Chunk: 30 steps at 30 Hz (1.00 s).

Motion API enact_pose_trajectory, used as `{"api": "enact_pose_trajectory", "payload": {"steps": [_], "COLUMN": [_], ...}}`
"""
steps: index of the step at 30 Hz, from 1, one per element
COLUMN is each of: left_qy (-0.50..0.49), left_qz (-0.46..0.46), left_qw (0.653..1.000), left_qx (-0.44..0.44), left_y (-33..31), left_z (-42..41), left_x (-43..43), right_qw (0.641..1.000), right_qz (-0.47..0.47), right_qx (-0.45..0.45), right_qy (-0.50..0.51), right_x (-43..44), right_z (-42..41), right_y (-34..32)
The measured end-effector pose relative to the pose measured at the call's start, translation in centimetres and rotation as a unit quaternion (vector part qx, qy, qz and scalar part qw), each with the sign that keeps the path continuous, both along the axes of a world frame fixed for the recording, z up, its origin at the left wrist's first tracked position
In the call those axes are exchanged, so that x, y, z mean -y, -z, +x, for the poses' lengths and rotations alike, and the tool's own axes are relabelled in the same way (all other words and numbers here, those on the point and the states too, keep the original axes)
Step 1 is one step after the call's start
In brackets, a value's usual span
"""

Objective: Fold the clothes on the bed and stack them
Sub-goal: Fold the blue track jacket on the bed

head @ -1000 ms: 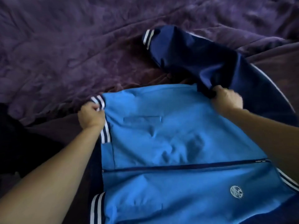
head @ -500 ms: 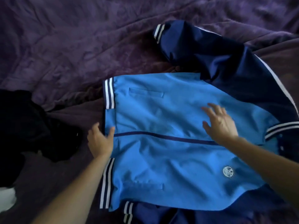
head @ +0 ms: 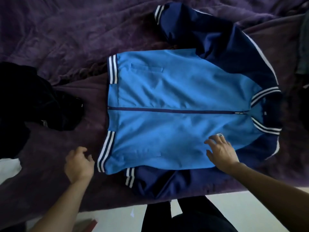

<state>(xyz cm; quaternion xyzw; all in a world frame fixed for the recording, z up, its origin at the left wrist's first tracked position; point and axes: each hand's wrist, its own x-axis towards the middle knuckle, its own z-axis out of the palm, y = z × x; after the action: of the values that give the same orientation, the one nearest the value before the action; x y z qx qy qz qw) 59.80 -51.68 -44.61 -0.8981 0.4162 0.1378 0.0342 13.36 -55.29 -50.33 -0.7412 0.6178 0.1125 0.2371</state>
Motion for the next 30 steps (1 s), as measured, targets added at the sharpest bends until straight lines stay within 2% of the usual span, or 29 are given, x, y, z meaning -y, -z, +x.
{"api": "enact_pose_trajectory", "payload": {"steps": [2, 4, 6, 8, 9, 10, 12, 14, 17, 20, 22, 23, 26, 27, 29, 30], "left_qy": [0.15, 0.317, 0.453, 0.52, 0.522, 0.506, 0.445, 0.338, 0.211, 0.134, 0.112, 0.097, 0.069, 0.073, 0.125, 0.168], "left_qz": [-0.043, -0.054, 0.026, 0.165, 0.209, 0.209, 0.126, 0.057, 0.044, 0.122, 0.171, 0.167, 0.043, -0.01, -0.09, -0.09], "left_qw": [0.987, 0.94, 0.874, 0.826, 0.817, 0.826, 0.868, 0.905, 0.899, 0.877, 0.886, 0.902, 0.975, 0.986, 0.98, 0.973], "left_qx": [-0.024, -0.115, -0.175, -0.142, -0.13, -0.134, -0.179, -0.252, -0.382, -0.445, -0.415, -0.385, -0.207, -0.148, -0.124, -0.129], "left_y": [0.2, 0.6, 1.4, 3.0, 3.8, 4.6, 5.2, 5.2, 2.9, 0.2, -0.4, -0.5, -1.0, -1.4, -1.2, -0.7], "left_z": [-1.6, -5.1, -8.6, -10.6, -11.0, -11.1, -10.8, -9.8, -8.3, -5.7, -3.9, -3.1, -1.9, -2.0, -2.8, -3.5], "left_x": [-0.5, -2.2, -5.4, -8.8, -10.2, -11.4, -12.4, -11.8, -10.1, -7.3, -4.6, -3.0, 1.3, 2.1, 2.3, 1.7], "right_qw": [0.997, 0.988, 0.977, 0.97, 0.972, 0.975, 0.983, 0.989, 0.99, 0.983, 0.98, 0.984, 0.983, 0.975, 0.965, 0.968], "right_qz": [-0.067, -0.112, -0.115, -0.098, -0.071, -0.037, 0.039, 0.088, 0.067, 0.157, 0.171, 0.142, -0.005, -0.048, -0.099, -0.111], "right_qx": [0.039, 0.086, 0.12, 0.118, 0.097, 0.063, -0.027, -0.091, -0.118, -0.068, -0.031, -0.016, 0.025, 0.038, 0.047, 0.038], "right_qy": [-0.017, -0.064, -0.132, -0.186, -0.203, -0.21, -0.175, -0.077, 0.038, 0.063, 0.092, 0.108, 0.183, 0.215, 0.237, 0.221], "right_x": [-1.7, -3.9, -6.5, -9.1, -10.2, -11.0, -11.6, -11.3, -11.1, -10.3, -7.8, -6.1, -1.4, -0.3, 0.7, 0.5], "right_z": [-0.4, 0.0, 0.7, 1.3, 1.8, 2.3, 2.9, 2.9, 1.9, 1.5, 1.3, 1.1, 1.4, 1.5, 1.6, 1.7], "right_y": [-1.0, -2.2, -2.5, -1.7, -1.1, -0.5, 0.2, -0.1, -1.8, -4.1, -5.7, -6.3, -7.7, -8.0, -8.1, -7.8]}}
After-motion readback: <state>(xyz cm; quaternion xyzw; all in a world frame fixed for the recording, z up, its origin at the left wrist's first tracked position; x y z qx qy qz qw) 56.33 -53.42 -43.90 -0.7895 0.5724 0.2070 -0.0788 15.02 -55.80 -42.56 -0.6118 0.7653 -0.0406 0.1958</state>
